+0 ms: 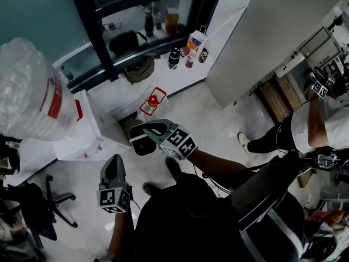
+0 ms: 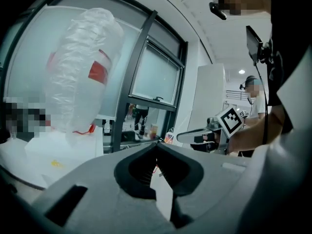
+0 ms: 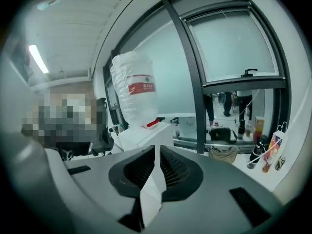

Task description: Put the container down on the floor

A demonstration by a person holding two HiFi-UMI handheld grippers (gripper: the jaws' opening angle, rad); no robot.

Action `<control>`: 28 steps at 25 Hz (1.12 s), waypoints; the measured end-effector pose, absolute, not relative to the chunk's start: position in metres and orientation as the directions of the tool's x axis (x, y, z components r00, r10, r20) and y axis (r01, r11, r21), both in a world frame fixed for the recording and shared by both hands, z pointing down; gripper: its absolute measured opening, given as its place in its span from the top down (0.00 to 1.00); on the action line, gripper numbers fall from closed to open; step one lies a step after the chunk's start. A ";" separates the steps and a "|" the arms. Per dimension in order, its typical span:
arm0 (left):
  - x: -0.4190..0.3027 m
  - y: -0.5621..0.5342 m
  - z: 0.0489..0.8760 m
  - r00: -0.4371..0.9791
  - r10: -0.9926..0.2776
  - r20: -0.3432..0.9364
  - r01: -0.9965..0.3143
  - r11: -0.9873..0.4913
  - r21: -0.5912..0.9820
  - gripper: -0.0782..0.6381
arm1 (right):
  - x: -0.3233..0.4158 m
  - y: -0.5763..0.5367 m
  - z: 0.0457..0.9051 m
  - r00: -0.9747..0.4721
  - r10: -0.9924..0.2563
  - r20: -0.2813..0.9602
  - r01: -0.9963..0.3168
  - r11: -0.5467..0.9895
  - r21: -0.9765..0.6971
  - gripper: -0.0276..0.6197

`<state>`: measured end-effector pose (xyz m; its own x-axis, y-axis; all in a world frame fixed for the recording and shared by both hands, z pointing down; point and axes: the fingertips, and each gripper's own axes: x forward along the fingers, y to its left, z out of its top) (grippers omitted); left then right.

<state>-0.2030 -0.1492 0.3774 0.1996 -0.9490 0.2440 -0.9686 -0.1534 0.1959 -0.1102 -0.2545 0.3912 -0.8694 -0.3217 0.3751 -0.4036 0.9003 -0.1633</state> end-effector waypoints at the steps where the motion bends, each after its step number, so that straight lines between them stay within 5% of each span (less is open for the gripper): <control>1: -0.203 -0.150 0.374 0.198 -0.950 0.241 -0.969 -0.153 0.195 0.88 | -0.109 -0.254 0.384 -0.871 -0.328 0.366 -0.405 0.901 -0.157 0.90; 28: -0.184 -0.162 0.327 0.219 -0.961 0.168 -0.963 -0.185 0.195 0.88 | -0.086 -0.250 0.319 -0.855 -0.420 0.303 -0.460 0.885 -0.069 0.95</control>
